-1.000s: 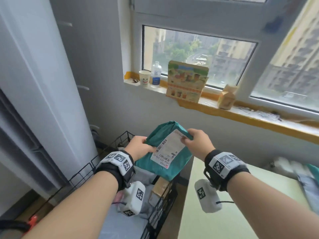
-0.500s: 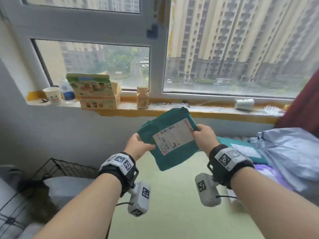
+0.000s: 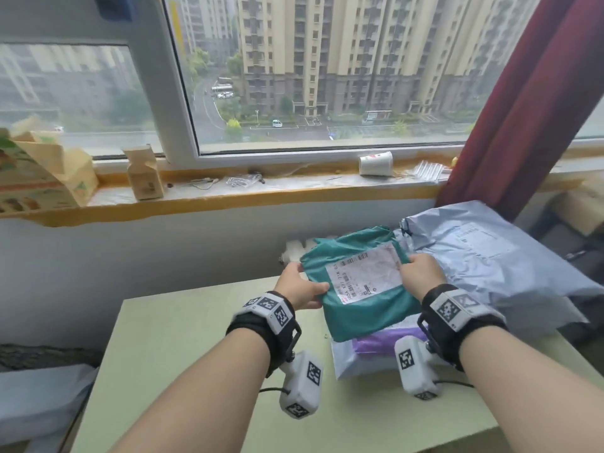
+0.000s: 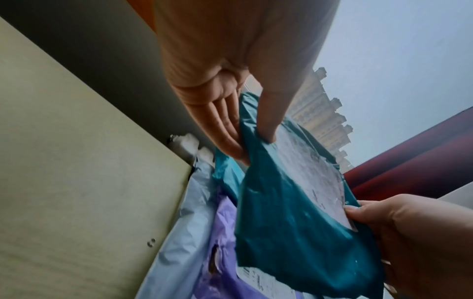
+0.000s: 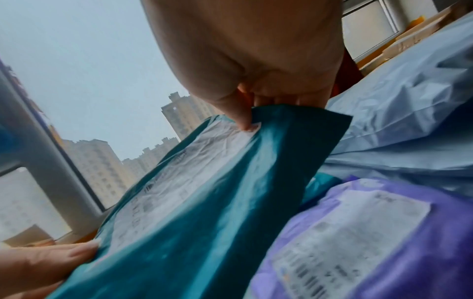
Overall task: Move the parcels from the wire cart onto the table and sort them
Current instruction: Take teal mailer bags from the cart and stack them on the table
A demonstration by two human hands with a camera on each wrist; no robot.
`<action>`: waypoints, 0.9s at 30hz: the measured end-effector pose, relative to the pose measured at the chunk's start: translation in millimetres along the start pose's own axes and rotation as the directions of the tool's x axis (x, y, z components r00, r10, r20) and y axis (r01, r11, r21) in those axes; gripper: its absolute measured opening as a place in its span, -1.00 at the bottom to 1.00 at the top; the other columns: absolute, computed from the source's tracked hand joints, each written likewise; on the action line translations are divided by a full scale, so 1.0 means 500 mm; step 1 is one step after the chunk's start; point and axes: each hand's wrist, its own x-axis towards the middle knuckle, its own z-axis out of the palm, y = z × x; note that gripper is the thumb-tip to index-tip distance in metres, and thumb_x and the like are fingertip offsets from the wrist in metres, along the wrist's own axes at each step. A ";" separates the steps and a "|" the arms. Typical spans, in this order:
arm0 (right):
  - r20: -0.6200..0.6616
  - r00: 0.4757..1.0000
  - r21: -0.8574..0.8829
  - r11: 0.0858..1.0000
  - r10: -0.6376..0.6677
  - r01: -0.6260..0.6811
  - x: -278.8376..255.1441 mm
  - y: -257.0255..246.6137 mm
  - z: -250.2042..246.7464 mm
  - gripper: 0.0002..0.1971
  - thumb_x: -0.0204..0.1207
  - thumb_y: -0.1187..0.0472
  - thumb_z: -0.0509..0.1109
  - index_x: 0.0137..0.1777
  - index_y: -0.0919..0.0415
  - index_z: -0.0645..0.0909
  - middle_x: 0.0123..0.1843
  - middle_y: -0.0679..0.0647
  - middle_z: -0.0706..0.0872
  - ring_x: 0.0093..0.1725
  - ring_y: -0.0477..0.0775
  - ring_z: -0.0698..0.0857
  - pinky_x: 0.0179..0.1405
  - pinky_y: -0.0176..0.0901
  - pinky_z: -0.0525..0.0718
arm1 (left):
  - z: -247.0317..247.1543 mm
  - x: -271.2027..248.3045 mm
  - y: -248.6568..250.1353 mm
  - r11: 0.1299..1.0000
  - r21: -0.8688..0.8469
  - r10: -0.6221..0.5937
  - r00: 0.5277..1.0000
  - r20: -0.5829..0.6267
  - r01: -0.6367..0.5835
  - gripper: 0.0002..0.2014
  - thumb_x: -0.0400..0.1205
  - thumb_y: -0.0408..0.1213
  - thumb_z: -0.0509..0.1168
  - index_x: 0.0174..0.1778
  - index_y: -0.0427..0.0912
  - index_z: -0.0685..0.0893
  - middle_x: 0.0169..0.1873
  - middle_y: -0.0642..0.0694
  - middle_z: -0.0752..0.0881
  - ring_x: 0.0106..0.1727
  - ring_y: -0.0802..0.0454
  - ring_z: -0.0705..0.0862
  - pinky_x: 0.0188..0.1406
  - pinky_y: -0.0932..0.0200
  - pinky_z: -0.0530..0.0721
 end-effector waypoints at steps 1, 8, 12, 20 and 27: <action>0.011 0.999 -0.044 0.998 0.034 -0.034 0.018 0.022 -0.001 -0.78 0.56 0.34 0.20 0.07 0.30 0.66 0.01 0.29 0.69 0.04 0.29 0.66 -0.04 -0.05 0.54 | 0.023 0.013 -0.004 0.999 -0.006 -0.033 0.999 0.015 0.034 -0.67 0.54 -0.55 0.39 0.07 -0.16 0.44 0.14 -0.24 0.71 0.06 -0.17 0.77 0.02 -0.05 0.77; 0.080 0.989 -0.267 0.959 0.125 -0.100 0.078 0.126 -0.002 -0.80 0.54 0.27 0.28 0.10 0.34 0.59 0.03 0.27 0.72 0.01 0.27 0.70 -0.02 -0.06 0.63 | 0.126 0.082 -0.047 0.983 0.062 -0.177 0.982 0.061 0.173 -0.59 0.53 -0.52 0.42 0.23 -0.22 0.46 0.17 -0.27 0.73 0.06 -0.18 0.78 -0.01 -0.05 0.79; 0.093 0.995 -0.351 0.936 0.038 -0.002 0.083 0.135 0.011 -0.55 0.53 0.34 0.24 0.44 0.17 0.38 0.35 0.20 0.55 0.31 0.24 0.59 0.18 -0.01 0.55 | 0.149 0.101 -0.056 0.976 0.096 -0.202 0.977 0.076 0.194 -0.50 0.55 -0.50 0.41 0.37 -0.19 0.42 0.19 -0.26 0.71 0.08 -0.20 0.78 0.06 -0.09 0.77; 0.243 0.963 -0.304 0.934 -0.115 0.188 0.098 0.129 0.055 -0.56 0.53 0.22 0.33 0.42 0.02 0.51 0.40 0.11 0.50 0.31 0.13 0.57 0.35 -0.07 0.53 | 0.157 0.112 -0.069 0.965 0.155 -0.219 0.976 0.020 0.213 -0.40 0.56 -0.49 0.39 0.50 -0.23 0.33 0.26 -0.28 0.67 0.09 -0.20 0.77 0.07 -0.07 0.77; 0.181 0.970 -0.270 0.940 -0.163 0.208 0.100 0.116 0.062 -0.70 0.53 0.17 0.32 0.25 0.05 0.64 0.33 0.10 0.59 0.23 0.12 0.61 0.28 -0.05 0.58 | 0.126 0.100 -0.067 0.947 0.280 -0.172 0.985 0.027 0.157 -0.35 0.59 -0.30 0.41 0.56 -0.27 0.30 0.17 -0.31 0.71 -0.05 -0.09 0.78 0.01 0.08 0.76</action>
